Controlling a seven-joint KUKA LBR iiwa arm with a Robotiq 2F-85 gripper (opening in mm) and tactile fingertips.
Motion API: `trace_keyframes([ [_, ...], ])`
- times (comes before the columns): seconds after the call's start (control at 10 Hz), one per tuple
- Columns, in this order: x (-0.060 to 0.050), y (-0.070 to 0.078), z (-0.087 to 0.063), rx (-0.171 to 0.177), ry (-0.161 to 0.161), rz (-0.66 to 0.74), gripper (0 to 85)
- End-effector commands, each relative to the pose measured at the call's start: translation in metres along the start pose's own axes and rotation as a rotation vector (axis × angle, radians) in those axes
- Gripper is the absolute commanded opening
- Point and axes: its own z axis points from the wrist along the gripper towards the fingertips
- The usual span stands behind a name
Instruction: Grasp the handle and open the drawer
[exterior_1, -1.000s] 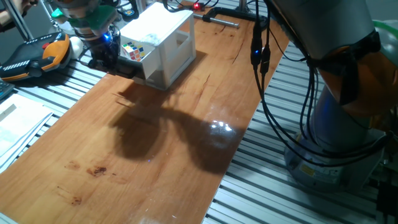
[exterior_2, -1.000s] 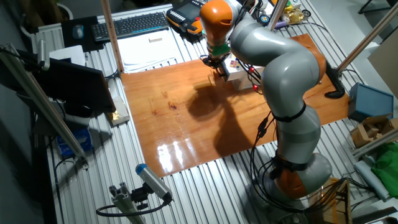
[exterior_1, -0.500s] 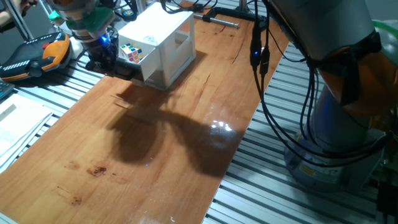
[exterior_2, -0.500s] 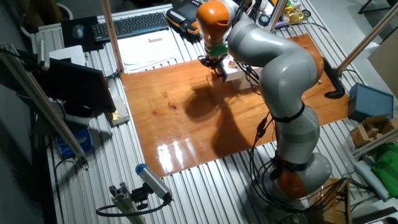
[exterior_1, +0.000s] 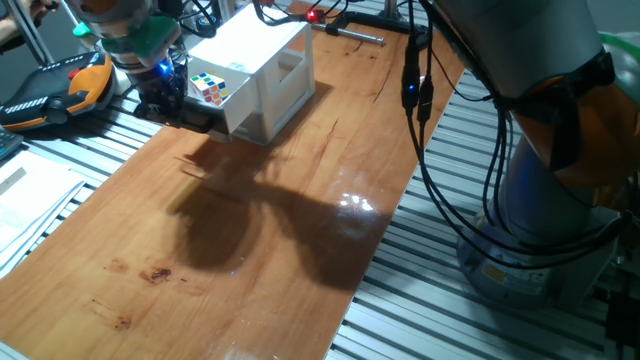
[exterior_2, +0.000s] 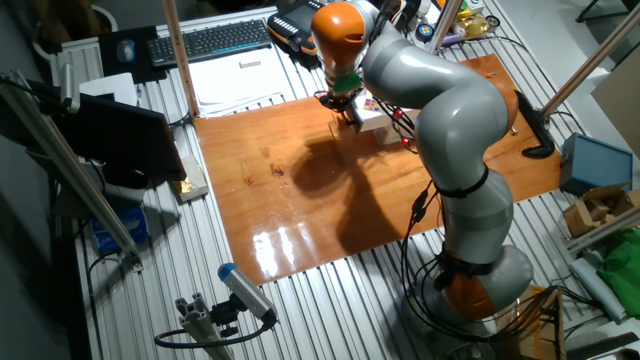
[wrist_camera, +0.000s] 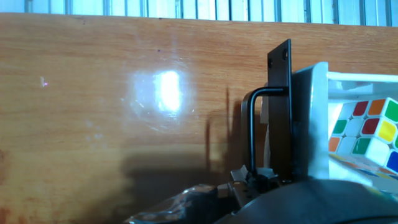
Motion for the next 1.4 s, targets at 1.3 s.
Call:
trace_keyframes([
  [1.3,0.002,0.014,-0.001,0.012,0.002,0.007,0.7],
])
